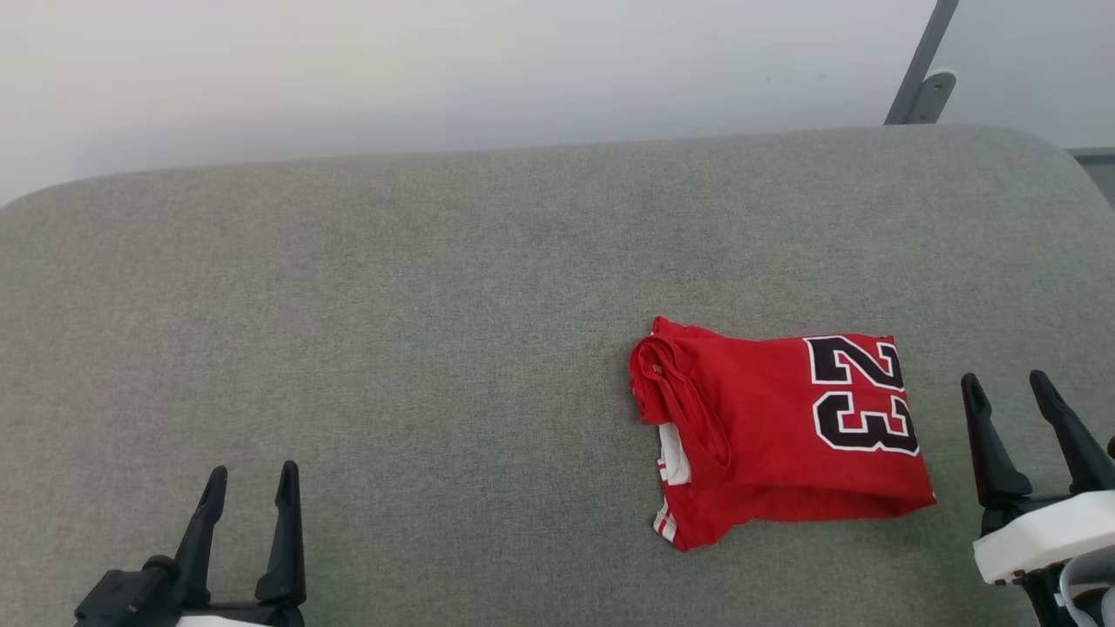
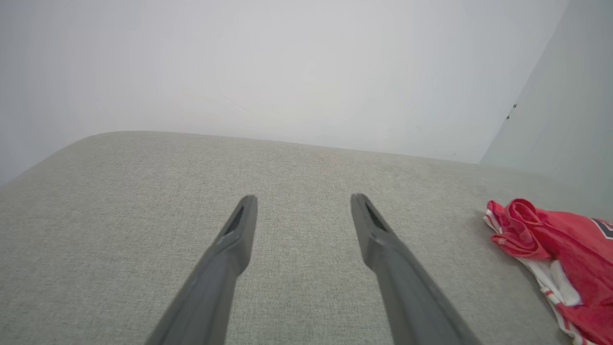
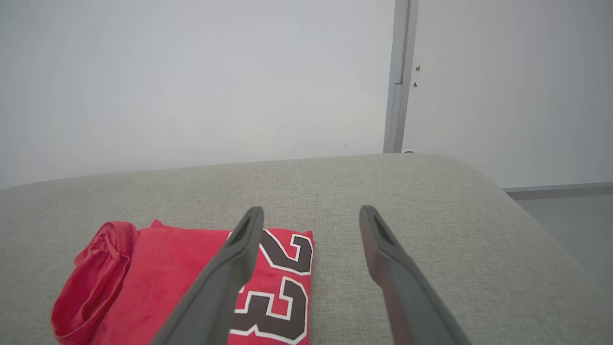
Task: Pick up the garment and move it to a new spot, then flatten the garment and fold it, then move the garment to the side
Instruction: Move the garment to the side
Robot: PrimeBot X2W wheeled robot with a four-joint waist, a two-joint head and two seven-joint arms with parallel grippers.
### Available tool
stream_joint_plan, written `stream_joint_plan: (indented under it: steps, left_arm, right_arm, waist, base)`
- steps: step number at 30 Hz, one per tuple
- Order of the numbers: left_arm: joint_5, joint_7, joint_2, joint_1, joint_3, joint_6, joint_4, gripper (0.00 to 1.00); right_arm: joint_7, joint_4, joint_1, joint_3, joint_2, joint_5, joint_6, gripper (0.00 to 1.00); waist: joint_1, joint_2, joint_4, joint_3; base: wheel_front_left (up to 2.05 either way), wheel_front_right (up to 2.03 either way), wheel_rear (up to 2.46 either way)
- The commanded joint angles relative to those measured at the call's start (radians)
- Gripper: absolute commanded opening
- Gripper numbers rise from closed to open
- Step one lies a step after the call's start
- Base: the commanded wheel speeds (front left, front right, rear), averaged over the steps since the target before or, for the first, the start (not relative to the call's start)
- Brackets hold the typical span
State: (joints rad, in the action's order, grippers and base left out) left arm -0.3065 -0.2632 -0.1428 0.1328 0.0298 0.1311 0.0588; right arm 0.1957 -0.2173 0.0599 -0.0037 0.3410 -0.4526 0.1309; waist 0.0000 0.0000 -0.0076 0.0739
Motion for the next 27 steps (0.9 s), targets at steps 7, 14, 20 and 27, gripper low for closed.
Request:
stream_joint_plan:
  steps: [7, 14, 20, 27]
  left_arm:
    - [0.001, -0.002, -0.01, -0.035, -0.015, -0.002, -0.007, 1.0]
    - [-0.017, -0.002, -0.039, -0.147, -0.083, -0.002, 0.022, 1.0]
    - [-0.031, -0.002, -0.04, -0.224, -0.119, -0.001, 0.037, 1.0]
    - [-0.036, -0.002, -0.035, -0.286, -0.136, -0.001, 0.044, 1.0]
  right_arm:
    - [-0.057, 0.035, 0.027, 0.025, 0.016, -0.006, -0.001, 1.0]
    - [-0.382, 0.003, 0.148, 0.156, 0.123, -0.024, -0.001, 1.0]
    - [-0.663, 0.008, 0.234, 0.197, 0.193, -0.099, -0.001, 1.0]
    - [-0.893, 0.046, 0.241, 0.197, 0.189, -0.142, -0.001, 1.0]
  waist:
    - [0.0, 0.0, 0.0, 0.042]
    - [0.0, 0.0, 0.013, 0.154]
    - [0.0, 0.0, 0.041, 0.244]
    - [0.0, 0.0, 0.073, 0.326]
  base:
    - [0.0, 0.0, 0.0]
    - [0.0, 0.0, 0.0]
    - [0.0, 0.0, 0.0]
    - [0.0, 0.0, 0.0]
